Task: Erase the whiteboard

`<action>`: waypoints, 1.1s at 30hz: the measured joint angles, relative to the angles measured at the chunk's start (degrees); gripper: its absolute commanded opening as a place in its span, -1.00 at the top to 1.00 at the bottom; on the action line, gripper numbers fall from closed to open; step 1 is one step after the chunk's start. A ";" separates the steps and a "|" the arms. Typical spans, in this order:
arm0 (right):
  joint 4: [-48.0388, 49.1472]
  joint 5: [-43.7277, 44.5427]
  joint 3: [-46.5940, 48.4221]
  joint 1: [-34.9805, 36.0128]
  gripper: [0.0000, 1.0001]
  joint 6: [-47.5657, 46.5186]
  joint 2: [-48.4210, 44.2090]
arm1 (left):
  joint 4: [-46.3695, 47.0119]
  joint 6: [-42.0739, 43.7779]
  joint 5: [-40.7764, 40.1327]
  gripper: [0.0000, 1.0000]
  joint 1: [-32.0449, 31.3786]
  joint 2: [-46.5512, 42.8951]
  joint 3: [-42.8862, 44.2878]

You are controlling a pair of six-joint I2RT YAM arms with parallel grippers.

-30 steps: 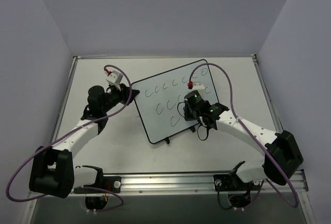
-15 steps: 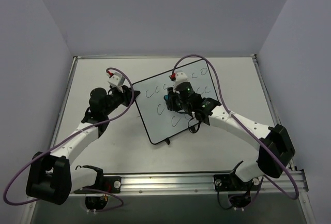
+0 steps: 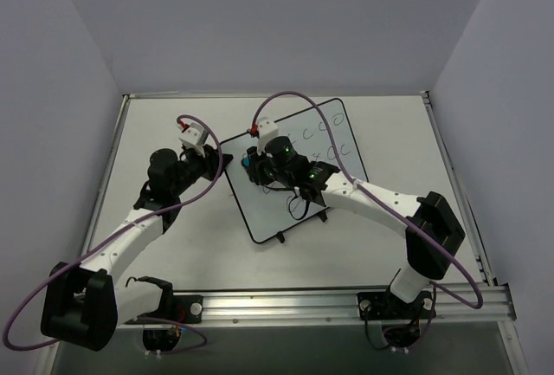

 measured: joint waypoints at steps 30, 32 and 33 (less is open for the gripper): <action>-0.24 2.23 5.14 -6.84 1.00 -1.81 2.86 | -0.59 2.14 -1.20 0.95 -0.11 -0.22 -0.28; -1.18 2.89 5.73 -5.66 1.00 -1.29 2.93 | -0.57 2.29 -1.16 0.95 -0.11 -0.22 -0.28; -1.95 3.02 6.23 -4.68 1.00 -0.74 3.06 | -0.55 2.45 -1.11 0.95 -0.15 -0.22 -0.28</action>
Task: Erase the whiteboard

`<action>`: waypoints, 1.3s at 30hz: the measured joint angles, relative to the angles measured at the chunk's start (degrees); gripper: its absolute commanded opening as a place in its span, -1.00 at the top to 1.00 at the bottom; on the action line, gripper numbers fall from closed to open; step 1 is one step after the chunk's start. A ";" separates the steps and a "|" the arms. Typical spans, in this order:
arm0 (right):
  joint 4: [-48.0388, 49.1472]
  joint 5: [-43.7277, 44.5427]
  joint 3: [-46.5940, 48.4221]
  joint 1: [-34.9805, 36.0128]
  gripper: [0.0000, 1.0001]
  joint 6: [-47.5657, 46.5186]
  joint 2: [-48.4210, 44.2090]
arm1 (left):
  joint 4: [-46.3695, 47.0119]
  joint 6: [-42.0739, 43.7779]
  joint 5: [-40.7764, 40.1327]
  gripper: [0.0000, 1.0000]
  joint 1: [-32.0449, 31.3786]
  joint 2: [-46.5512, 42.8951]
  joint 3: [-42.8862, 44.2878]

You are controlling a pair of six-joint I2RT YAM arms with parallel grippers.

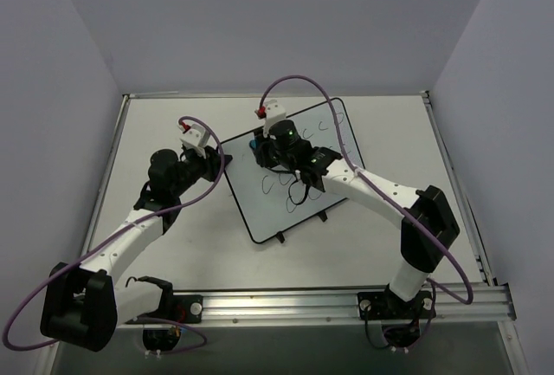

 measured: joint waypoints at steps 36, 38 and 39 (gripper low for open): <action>0.96 -16.13 -1.62 -29.49 1.00 1.68 3.10 | 0.13 2.54 -3.17 0.95 -2.40 0.04 0.00; 0.81 -18.25 -1.40 -31.95 1.00 1.38 3.98 | 0.15 2.54 -3.30 0.95 -2.47 0.04 0.02; 0.63 -19.41 -1.11 -33.07 1.00 1.20 4.50 | 0.15 2.54 -3.37 0.95 -2.49 0.04 0.02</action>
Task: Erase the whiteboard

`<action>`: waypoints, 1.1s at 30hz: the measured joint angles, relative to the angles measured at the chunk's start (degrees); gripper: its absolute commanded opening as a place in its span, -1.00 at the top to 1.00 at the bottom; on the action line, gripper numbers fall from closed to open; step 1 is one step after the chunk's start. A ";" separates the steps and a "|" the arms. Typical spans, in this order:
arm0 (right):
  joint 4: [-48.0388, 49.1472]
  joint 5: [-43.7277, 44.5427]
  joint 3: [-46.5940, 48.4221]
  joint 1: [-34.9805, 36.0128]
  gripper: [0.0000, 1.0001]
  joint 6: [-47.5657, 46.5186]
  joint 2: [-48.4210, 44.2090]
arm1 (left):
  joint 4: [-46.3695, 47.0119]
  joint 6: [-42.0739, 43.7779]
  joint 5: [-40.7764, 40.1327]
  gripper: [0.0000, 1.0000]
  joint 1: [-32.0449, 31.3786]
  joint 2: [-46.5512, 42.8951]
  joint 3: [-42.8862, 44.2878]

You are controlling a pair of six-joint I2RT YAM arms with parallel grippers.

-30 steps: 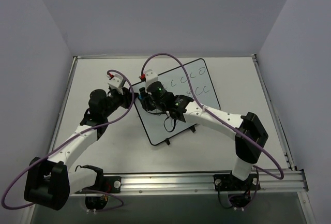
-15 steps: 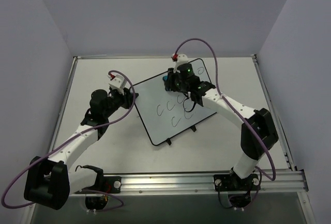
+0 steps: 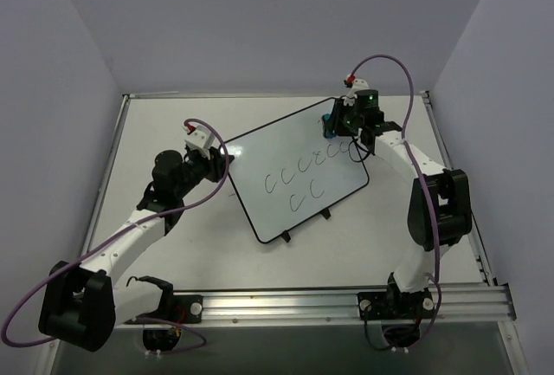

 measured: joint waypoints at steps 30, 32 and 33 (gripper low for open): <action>-11.43 -7.32 10.21 1.07 1.00 -1.57 4.59 | -0.07 0.17 -1.51 0.95 -1.16 0.17 0.04; -12.63 -7.19 11.04 1.27 1.00 -1.81 4.59 | -0.02 0.37 -1.53 0.95 -1.20 0.17 0.04; -13.31 -7.21 11.43 1.18 1.00 -1.86 4.61 | 0.09 0.55 -1.53 0.95 -1.27 0.15 0.07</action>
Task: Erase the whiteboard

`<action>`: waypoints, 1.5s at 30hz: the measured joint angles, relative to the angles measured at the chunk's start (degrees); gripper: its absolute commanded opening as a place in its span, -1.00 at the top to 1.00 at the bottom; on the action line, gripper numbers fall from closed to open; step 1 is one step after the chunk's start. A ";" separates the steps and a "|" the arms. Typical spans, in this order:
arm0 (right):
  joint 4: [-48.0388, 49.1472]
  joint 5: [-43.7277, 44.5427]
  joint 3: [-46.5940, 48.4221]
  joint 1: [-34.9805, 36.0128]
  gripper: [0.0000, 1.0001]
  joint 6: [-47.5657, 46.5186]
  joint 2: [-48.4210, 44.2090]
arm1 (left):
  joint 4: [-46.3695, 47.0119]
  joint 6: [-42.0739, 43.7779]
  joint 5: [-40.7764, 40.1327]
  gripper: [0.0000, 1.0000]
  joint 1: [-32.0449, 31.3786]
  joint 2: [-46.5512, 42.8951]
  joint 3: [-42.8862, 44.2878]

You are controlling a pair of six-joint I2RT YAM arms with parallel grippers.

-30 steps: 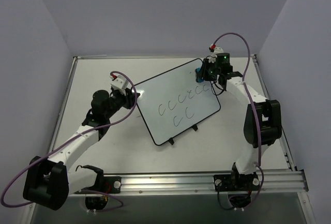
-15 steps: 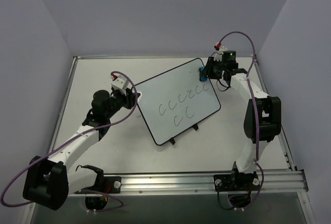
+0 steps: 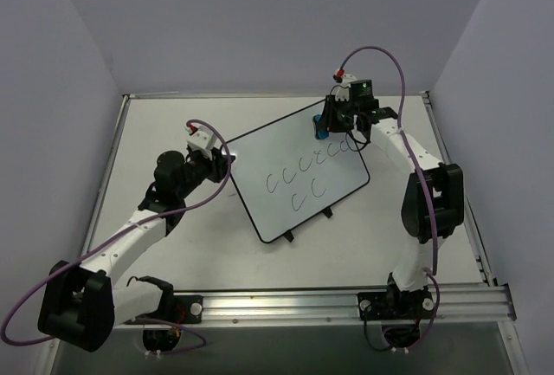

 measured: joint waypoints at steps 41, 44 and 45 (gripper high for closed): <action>-3.34 -3.13 1.33 -4.72 1.00 0.15 0.90 | 0.33 1.36 -0.63 0.95 -0.55 0.02 0.00; -3.37 -3.19 1.33 -4.87 1.00 0.11 0.85 | 0.31 1.40 -0.63 0.95 -0.57 0.02 0.00; -3.32 -3.19 1.29 -5.16 1.00 0.22 0.85 | 0.33 1.44 -0.63 0.95 -0.57 0.02 0.00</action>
